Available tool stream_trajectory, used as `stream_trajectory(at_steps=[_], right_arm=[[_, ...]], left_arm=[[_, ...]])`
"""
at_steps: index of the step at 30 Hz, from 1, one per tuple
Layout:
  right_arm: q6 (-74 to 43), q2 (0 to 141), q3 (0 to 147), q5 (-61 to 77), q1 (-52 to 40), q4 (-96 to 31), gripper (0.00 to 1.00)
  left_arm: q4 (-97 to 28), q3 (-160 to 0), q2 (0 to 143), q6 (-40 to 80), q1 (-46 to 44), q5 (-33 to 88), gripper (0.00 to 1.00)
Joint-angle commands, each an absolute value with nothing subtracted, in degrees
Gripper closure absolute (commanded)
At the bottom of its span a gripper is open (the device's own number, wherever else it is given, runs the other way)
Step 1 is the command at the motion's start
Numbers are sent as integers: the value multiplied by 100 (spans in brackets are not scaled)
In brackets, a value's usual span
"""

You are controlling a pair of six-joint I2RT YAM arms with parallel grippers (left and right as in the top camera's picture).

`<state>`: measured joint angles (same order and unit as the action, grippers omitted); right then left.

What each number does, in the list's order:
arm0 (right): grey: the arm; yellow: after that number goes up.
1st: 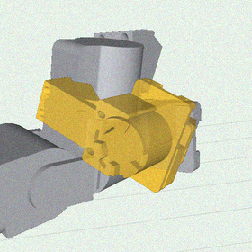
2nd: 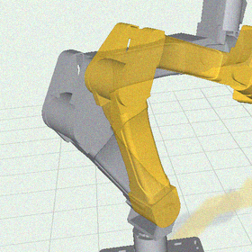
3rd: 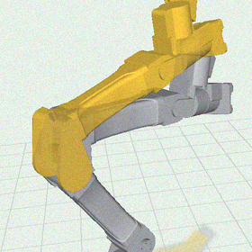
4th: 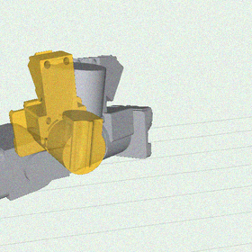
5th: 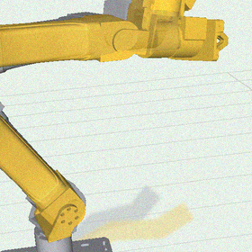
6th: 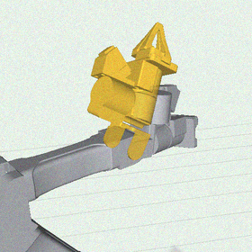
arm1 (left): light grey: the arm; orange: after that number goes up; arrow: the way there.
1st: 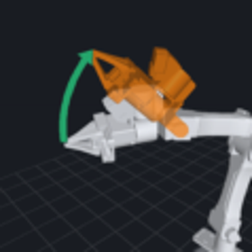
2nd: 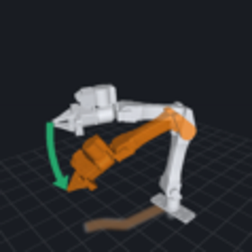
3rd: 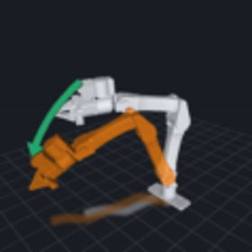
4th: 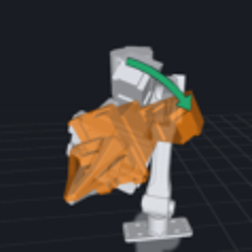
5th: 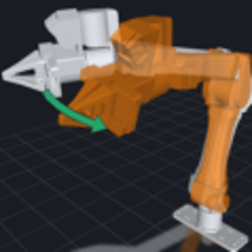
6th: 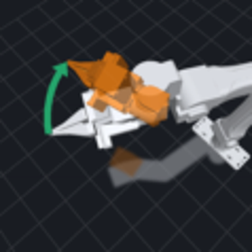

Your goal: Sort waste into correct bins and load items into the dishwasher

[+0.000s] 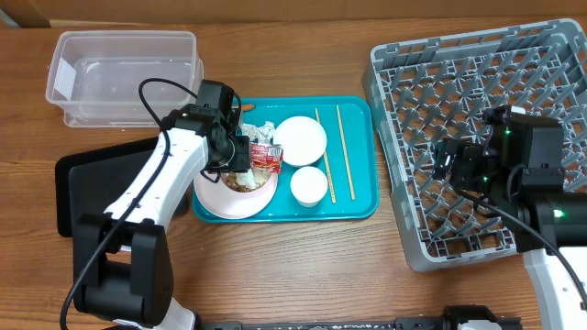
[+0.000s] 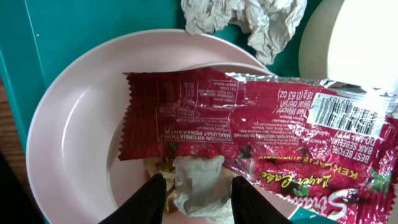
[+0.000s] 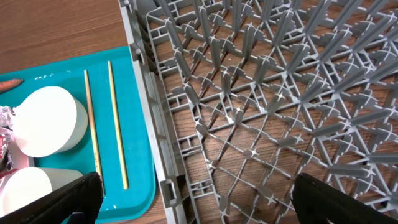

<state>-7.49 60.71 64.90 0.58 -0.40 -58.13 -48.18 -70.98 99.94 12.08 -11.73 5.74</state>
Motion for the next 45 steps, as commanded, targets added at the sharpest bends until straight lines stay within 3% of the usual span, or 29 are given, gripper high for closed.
stream_trajectory(at_steps=[1, 12, 16, 22, 31, 37, 45], right_arm=[[-729, 6047, 6643, 3, -25, -5802, 0], [-727, 6047, 6643, 3, -25, -5802, 0], [-727, 6045, 6643, 3, -25, -5802, 0], [-727, 6045, 6643, 3, -25, -5806, 0], [-727, 6045, 6643, 1, -25, -5835, 0], [-727, 6045, 6643, 1, -25, -5843, 0], [-727, 6047, 6643, 3, -25, -5846, 0]], left_arm=[[-4790, -7212, 10042, 1249, -1273, 491, 63], [-4790, -7212, 10042, 1247, -1317, 491, 82], [-4827, -7212, 10042, 1247, -1315, 491, 96], [-5323, -7511, 10036, 1223, -1299, 493, 96], [-6567, -9939, 10036, 1155, -1020, -248, 96], [-5977, -10506, 10040, 1229, -631, -1273, 96], [-4766, -10475, 10700, 1796, 121, -1306, 96]])
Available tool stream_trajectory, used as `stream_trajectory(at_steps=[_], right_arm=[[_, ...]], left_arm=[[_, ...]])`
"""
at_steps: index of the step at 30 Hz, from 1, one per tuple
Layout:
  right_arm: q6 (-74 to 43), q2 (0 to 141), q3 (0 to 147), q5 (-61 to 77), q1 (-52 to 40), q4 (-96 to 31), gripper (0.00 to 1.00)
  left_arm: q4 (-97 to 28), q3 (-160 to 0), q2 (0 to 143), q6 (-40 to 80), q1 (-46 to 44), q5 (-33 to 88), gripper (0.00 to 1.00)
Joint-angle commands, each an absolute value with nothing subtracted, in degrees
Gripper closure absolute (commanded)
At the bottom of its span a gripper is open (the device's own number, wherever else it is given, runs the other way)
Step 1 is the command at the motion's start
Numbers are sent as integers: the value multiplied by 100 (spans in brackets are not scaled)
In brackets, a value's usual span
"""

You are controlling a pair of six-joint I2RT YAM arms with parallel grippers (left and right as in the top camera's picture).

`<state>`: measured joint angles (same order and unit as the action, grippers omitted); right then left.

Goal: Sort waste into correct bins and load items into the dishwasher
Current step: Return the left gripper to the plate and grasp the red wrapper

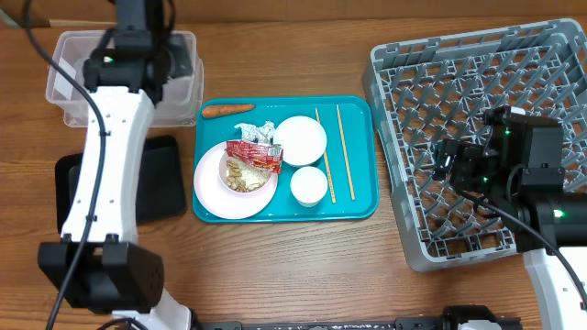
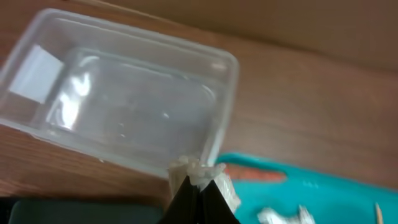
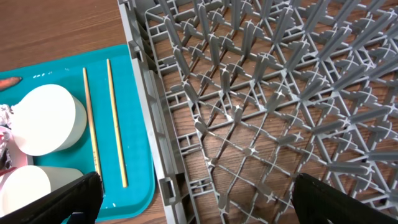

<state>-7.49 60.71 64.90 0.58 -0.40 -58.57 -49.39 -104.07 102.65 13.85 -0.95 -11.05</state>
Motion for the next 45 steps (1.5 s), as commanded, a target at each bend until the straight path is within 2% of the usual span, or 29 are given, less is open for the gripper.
stream_trajectory(at_steps=[1, 4, 5, 7, 10, 12, 13, 16, 17, 20, 23, 26, 34, 38, 45], right_arm=[[-727, 6047, 6643, 3, -25, -5846, 0], [-727, 6047, 6643, 3, -25, -5848, 0], [-727, 6047, 6643, 3, -25, -5848, 0], [-727, 6047, 6643, 3, -25, -5857, 0], [-727, 6047, 6643, 3, -25, -5883, 0], [-727, 6047, 6643, 3, -25, -5885, 0], [-727, 6047, 6643, 3, -25, -5885, 0], [-727, 6047, 6643, 1, -25, -5885, 0], [-727, 6047, 6643, 3, -25, -5885, 0], [-727, 6047, 6643, 1, -25, -5883, 0], [-727, 6047, 6643, 3, -25, -5887, 0], [-727, 6047, 6643, 3, -25, -5889, 0], [-727, 6047, 6643, 3, -25, -5951, 0], [-727, 6047, 6643, 3, -25, -5946, 0], [-727, 6047, 6643, 3, -25, -5951, 0]], left_arm=[[-4678, -10475, 10838, 1881, 193, -1304, 96], [-4501, -10475, 11227, 2018, 344, -1181, 95], [-4460, -10475, 11312, 2018, 373, -1096, 83], [-4386, -10477, 11391, 2016, 405, -934, 69], [-4381, -10541, 11299, 1992, 416, -504, 54], [-4510, -10608, 11174, 1970, 388, -161, 39], [-4689, -10637, 11074, 1977, 349, 128, 35], [-5461, -10639, 10818, 2010, 215, 1149, 35], [-6082, -10637, 10763, 2088, 78, 1546, 34], [-7201, -10582, 10798, 2123, -255, 1514, 31], [-7778, -10379, 10833, 2449, -561, 1083, 26], [-7695, -10042, 10838, 2888, -827, 945, 20], [-7089, -9190, 10838, 4241, -967, 860, 23], [-6569, -8866, 10838, 4530, -980, 794, 28], [-5966, -8549, 10838, 4545, -978, 620, 43]])
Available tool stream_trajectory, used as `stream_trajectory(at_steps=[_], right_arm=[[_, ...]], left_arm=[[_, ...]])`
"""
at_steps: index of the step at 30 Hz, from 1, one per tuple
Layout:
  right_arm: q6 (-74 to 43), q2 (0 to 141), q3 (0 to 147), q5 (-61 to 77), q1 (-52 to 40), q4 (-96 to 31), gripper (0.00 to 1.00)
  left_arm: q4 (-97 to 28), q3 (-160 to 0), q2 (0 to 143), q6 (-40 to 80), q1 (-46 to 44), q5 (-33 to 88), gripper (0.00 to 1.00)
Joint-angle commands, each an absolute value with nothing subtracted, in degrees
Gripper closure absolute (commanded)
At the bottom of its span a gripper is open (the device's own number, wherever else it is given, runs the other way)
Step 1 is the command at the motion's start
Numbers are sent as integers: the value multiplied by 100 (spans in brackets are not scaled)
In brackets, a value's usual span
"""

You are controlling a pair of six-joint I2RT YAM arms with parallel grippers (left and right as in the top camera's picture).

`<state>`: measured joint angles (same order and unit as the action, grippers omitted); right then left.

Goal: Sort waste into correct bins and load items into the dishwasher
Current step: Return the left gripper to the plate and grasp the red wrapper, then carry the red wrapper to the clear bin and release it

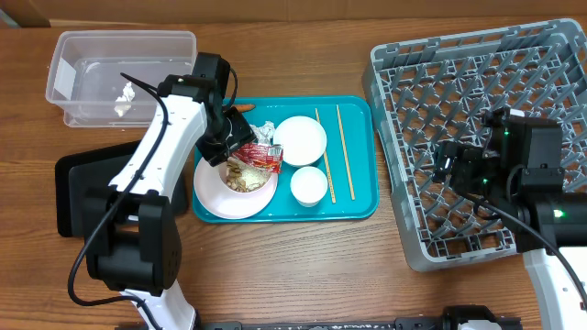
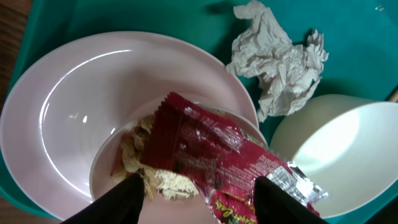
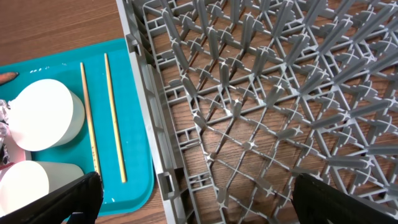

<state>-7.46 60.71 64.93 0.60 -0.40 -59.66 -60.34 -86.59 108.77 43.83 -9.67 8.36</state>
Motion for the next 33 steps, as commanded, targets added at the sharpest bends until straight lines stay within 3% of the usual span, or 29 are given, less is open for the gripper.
stream_trajectory(at_steps=[1, 13, 17, 18, 20, 21, 33], right_arm=[[-727, 6047, 6643, 3, -25, -5951, 0], [-727, 6047, 6643, 3, -25, -5951, 0], [-727, 6047, 6643, 3, -25, -5951, 0], [-727, 6047, 6643, 3, -25, -5951, 0], [-727, 6047, 6643, 3, -25, -5953, 0], [-727, 6047, 6643, 3, -25, -5951, 0], [-727, 6047, 6643, 3, -25, -5948, 0]], left_arm=[[-5968, -8549, 10838, 4545, -978, 569, 43], [-5706, -8178, 10847, 4676, -1026, 445, 49], [-5570, -8158, 10847, 4672, -1026, 445, 70], [-5535, -8160, 10847, 4672, -1026, 445, 81], [-5535, -8160, 10844, 4672, -1026, 449, 93], [-5540, -8160, 10844, 4672, -1026, 451, 96], [-6145, -9520, 10541, 3651, -972, 462, 96]])
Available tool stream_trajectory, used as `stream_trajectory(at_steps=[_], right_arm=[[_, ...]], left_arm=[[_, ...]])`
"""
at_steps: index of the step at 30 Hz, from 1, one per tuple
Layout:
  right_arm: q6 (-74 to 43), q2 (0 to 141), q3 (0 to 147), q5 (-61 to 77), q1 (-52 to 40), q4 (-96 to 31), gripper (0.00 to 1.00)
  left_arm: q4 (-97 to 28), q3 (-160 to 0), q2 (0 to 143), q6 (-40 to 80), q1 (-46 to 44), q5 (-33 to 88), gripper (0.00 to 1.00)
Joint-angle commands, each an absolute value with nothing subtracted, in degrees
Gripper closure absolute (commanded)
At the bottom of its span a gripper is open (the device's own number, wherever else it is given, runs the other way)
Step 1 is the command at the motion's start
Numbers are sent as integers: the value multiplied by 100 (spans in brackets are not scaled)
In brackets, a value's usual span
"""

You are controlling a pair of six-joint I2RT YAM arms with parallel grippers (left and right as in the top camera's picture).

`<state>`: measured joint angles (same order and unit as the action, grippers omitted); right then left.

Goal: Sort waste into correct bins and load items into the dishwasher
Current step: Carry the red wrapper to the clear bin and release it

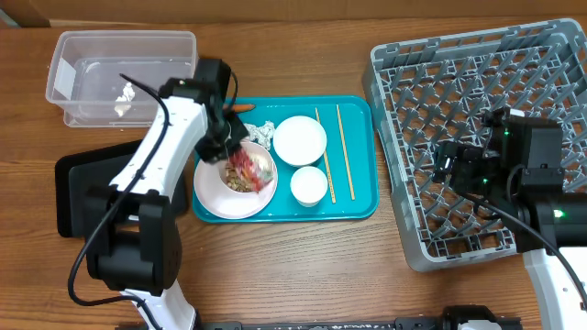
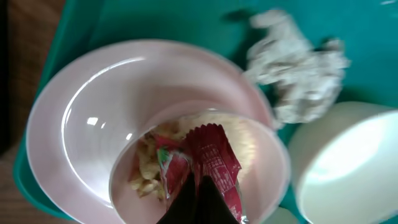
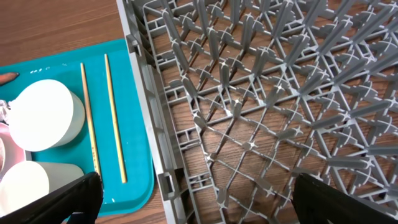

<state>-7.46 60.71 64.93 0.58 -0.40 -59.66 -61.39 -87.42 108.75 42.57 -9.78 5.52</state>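
Observation:
My left gripper (image 2: 198, 194) is shut on the red snack wrapper (image 2: 211, 163), down inside the pink bowl (image 2: 74, 130) with food scraps, on the teal tray (image 1: 353, 197). The wrapper (image 1: 246, 167) shows below my left gripper (image 1: 232, 151) in the overhead view. A crumpled napkin (image 2: 298, 68), a white bowl (image 1: 301, 139), a white cup (image 1: 308, 184), two chopsticks (image 1: 341, 151) and a carrot piece (image 1: 241, 107) also lie on the tray. My right gripper (image 3: 193, 193) stands open over the grey dish rack (image 3: 280, 93), fingers wide apart.
A clear plastic bin (image 1: 119, 73) at the back left holds a white scrap (image 1: 124, 94). A black bin (image 1: 83, 192) lies left of the tray. The rack (image 1: 477, 128) fills the right side of the table.
My left gripper was open above the wrapper in the pink bowl; now it is lower and shut on the wrapper, which stands pinched up. The right arm has not moved.
First my left gripper was open around a white scrap in the pink bowl. Then it held that scrap over the clear bin. Then the scrap lay in the bin and the gripper was back, open, over the bowl. Now it grips the red wrapper.

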Motion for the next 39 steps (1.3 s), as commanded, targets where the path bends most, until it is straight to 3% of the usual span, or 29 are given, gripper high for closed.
stream_trajectory(at_steps=[1, 12, 24, 28, 31, 34, 39], right_arm=[[-727, 6047, 6643, 1, -25, -5948, 0], [-727, 6047, 6643, 1, -25, -5951, 0], [-727, 6047, 6643, 3, -25, -5981, 0], [-727, 6047, 6643, 3, -25, -5994, 0], [-729, 6047, 6643, 3, -25, -5999, 0], [-727, 6047, 6643, 3, -25, -5994, 0], [-727, 6047, 6643, 3, -25, -5996, 0]], left_arm=[[-6147, -9754, 10516, 3579, -937, 346, 96], [-4950, -10687, 10575, 3577, -226, -1601, 96], [-4040, -10687, 11308, 3638, 294, -2290, 96], [-4051, -10687, 11548, 3577, 377, -2287, 83], [-4036, -10700, 11539, 3352, 384, -2285, 56], [-4049, -10816, 11395, 2926, 344, -1929, 44], [-4604, -10945, 10943, 2397, -45, 163, 43]])
